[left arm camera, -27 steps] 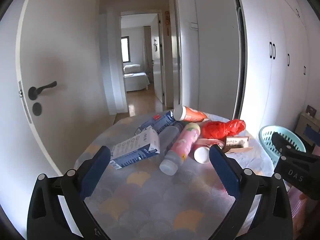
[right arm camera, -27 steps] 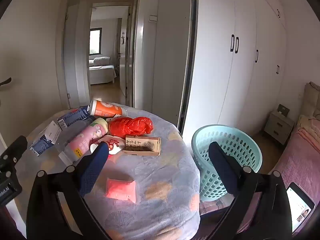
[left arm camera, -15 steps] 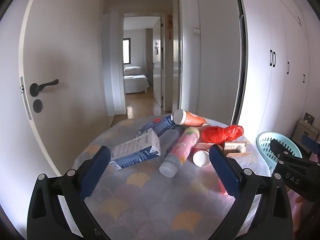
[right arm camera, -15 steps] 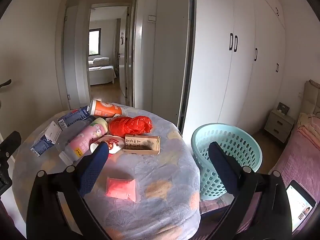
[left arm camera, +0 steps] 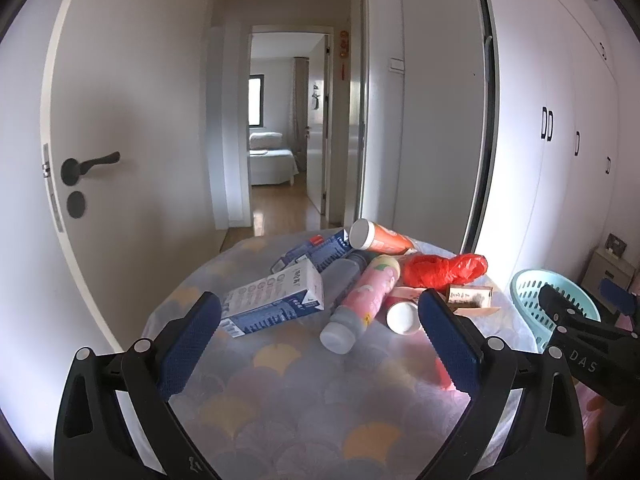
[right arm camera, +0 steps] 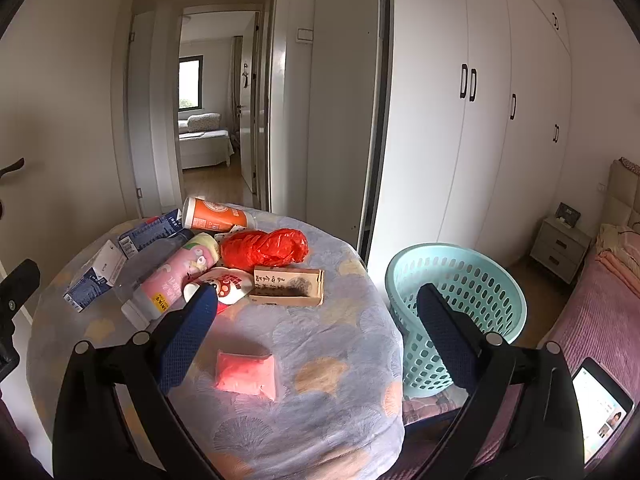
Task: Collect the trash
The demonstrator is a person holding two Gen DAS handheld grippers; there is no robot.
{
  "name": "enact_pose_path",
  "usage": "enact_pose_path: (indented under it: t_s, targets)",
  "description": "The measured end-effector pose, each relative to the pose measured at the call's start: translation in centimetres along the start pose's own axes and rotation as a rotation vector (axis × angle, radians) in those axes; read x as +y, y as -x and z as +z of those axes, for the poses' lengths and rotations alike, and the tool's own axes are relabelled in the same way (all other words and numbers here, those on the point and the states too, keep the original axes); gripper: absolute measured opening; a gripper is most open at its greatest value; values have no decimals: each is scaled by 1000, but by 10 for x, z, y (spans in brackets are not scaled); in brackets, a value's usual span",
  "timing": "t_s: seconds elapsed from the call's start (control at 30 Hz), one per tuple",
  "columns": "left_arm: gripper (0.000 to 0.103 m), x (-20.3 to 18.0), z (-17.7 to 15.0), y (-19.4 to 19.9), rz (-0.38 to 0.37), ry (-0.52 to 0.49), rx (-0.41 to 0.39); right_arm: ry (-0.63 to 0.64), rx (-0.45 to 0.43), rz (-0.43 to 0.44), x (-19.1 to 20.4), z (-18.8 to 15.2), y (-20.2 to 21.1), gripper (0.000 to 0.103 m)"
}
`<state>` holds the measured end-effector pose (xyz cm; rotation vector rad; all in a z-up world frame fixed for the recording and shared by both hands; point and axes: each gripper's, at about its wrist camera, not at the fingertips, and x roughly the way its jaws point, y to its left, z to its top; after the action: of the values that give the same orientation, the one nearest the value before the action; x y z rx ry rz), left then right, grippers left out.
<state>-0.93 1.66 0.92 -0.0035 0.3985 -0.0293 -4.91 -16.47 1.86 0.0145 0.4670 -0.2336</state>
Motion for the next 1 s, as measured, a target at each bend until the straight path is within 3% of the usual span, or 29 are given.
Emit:
enact_pose_path:
  t_s: [1.0]
  targets:
    - [95,22,-1,-5,12,59,-8,-15,0,2,0,0,-4,94]
